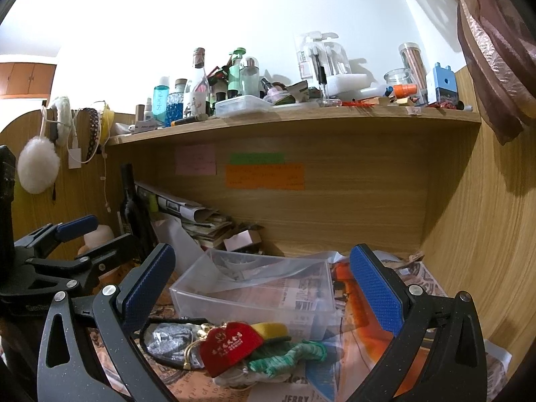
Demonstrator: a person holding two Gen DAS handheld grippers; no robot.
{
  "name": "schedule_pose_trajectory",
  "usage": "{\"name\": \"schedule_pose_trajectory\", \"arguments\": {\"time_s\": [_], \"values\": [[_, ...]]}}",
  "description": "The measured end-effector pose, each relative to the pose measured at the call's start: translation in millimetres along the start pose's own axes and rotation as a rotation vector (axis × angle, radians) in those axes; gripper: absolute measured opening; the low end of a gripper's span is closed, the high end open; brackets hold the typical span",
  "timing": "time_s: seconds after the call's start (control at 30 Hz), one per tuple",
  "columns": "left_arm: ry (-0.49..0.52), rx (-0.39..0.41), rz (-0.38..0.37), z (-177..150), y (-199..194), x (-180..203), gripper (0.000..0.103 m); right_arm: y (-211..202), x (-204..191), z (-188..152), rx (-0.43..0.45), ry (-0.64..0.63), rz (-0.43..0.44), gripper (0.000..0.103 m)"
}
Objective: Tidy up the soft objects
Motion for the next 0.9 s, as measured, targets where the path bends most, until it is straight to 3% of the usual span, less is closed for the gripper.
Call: {"name": "schedule_pose_trajectory", "arguments": {"time_s": [0.33,0.77,0.9], "values": [[-0.020,-0.073,-0.001,-23,15,-16,0.103,18,-7,-12,-0.062,0.011,0.042,0.103],[-0.051,-0.303,-0.018,-92,57,-47,0.103,70,-24,-75,-0.318,0.004,0.129,0.103],[-0.072,-0.356,-0.040,-110,65,-55,0.103,80,-23,-91,-0.382,0.003,0.138,0.093]]}}
Point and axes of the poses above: each gripper's, at about its wrist camera, not at the fingertips, and y roughly the way its jaws point, x to its right, z to its top, the point moved 7 cm from there along y, roughly the way its jaws point, and after that the axes turned 6 degrees about -x, right-handed, at the moved point
